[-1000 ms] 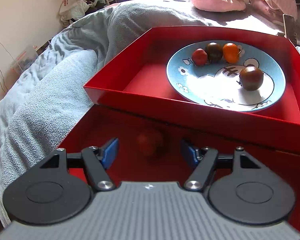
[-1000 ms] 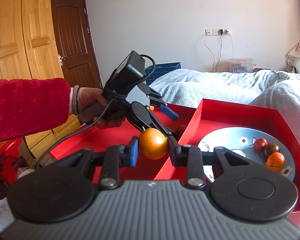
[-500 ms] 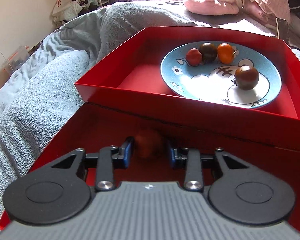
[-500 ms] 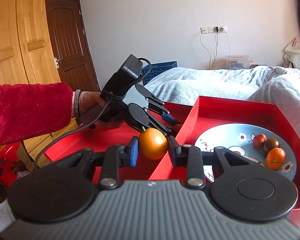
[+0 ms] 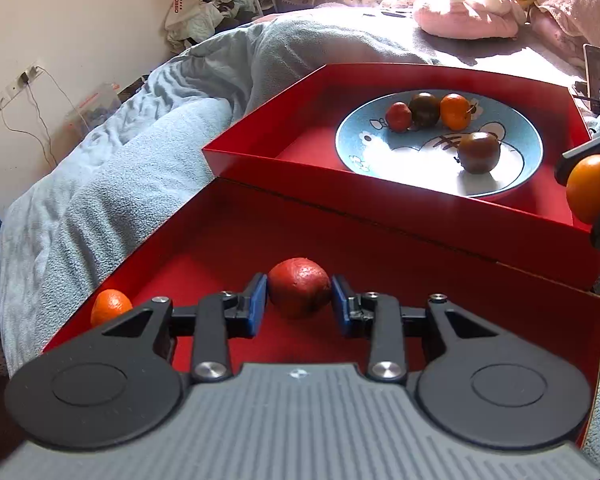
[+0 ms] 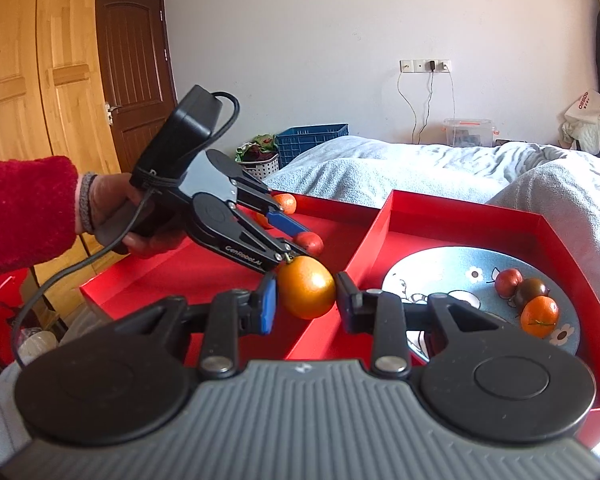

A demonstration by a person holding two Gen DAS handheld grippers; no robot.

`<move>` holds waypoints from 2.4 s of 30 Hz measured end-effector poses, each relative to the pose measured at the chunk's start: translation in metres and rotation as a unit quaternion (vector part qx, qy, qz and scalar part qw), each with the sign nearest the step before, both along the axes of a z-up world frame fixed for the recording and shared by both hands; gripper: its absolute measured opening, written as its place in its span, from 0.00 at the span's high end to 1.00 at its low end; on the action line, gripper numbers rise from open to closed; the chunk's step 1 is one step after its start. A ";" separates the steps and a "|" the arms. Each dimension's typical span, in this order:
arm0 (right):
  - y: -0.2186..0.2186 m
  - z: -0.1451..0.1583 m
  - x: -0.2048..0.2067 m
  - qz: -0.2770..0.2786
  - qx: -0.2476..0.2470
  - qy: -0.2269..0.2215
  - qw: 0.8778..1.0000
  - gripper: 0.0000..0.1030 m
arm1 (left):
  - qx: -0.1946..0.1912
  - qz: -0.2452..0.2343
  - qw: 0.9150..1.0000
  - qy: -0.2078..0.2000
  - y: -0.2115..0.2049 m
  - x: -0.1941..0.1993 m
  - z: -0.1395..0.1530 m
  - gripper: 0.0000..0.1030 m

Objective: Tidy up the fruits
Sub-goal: 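Grasp the red apple with the left tool and carry it over the blue plate, then lower the red apple onto the blue plate and open the left tool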

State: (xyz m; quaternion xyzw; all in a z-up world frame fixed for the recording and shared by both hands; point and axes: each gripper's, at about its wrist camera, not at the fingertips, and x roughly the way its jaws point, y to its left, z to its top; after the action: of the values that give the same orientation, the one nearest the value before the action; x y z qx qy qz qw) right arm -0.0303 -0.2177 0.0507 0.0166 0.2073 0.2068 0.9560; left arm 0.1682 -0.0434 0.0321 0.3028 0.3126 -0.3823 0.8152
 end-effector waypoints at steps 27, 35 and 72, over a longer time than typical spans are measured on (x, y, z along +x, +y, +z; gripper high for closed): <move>-0.017 0.012 -0.036 -0.006 0.012 -0.042 0.999 0.67 | -0.023 0.101 0.993 -0.049 0.022 -0.108 0.045 0.61; -0.037 0.011 -0.038 -0.039 0.032 -0.052 0.997 0.67 | -0.043 0.089 0.993 -0.062 -0.010 -0.111 0.066 0.61; -0.107 -0.019 -0.022 -0.158 0.075 -0.005 0.985 0.67 | -0.060 0.146 0.987 0.029 -0.178 -0.063 0.002 0.57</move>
State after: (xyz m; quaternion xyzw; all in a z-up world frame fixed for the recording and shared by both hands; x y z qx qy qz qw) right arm -0.0518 -0.3242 0.0316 0.1202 0.1810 0.0684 0.9737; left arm 0.1054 -0.2215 0.0346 0.1929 0.3535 -0.2865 0.8693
